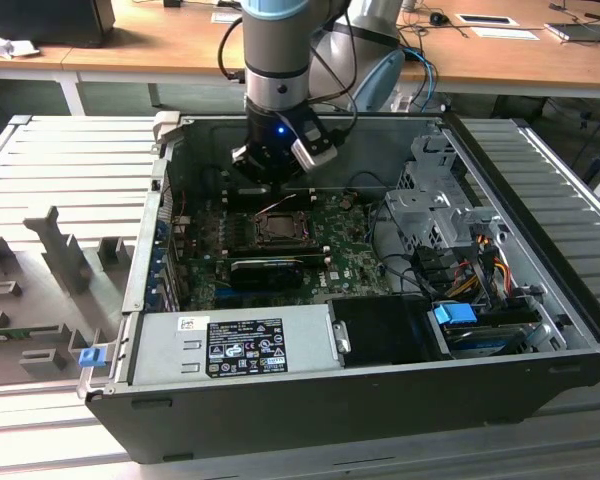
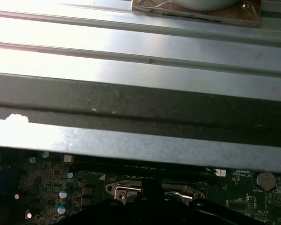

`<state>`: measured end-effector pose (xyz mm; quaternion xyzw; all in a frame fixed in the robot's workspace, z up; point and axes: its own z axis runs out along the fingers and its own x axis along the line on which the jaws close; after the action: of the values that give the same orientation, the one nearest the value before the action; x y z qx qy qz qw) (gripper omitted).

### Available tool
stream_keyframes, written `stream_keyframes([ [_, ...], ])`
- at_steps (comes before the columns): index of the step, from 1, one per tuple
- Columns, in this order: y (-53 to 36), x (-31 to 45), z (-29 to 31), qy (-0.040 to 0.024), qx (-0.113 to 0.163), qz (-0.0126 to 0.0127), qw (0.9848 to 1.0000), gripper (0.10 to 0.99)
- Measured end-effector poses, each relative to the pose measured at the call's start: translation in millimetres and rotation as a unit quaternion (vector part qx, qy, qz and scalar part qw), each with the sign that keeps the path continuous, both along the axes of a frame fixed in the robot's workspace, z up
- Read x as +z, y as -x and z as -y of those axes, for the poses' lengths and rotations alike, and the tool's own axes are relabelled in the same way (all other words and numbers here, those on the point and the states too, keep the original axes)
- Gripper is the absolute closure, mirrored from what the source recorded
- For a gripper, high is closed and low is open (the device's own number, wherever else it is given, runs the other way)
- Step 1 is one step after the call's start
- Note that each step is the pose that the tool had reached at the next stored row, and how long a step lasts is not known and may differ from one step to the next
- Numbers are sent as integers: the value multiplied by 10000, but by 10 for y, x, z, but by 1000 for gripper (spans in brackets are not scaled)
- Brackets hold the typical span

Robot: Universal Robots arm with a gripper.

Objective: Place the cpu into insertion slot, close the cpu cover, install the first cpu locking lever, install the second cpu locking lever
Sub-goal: 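Install the first cpu locking lever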

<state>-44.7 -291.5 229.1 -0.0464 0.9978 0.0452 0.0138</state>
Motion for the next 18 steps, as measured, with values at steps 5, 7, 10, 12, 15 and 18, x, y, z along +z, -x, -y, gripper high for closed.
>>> stream_keyframes([
  [5, -28, -20, -16, -1, -81, 1, 10000, 980],
  [7, -32, -34, -17, -1, -81, 0, 10000, 980],
  [10, -48, -60, -21, 0, -81, 0, 10000, 980],
  [12, -63, -80, -29, 0, -81, -2, 10000, 980],
  [15, -91, -101, -44, 0, -80, -4, 10000, 980],
  [18, -133, -112, -52, -1, -80, -6, 10000, 980],
])
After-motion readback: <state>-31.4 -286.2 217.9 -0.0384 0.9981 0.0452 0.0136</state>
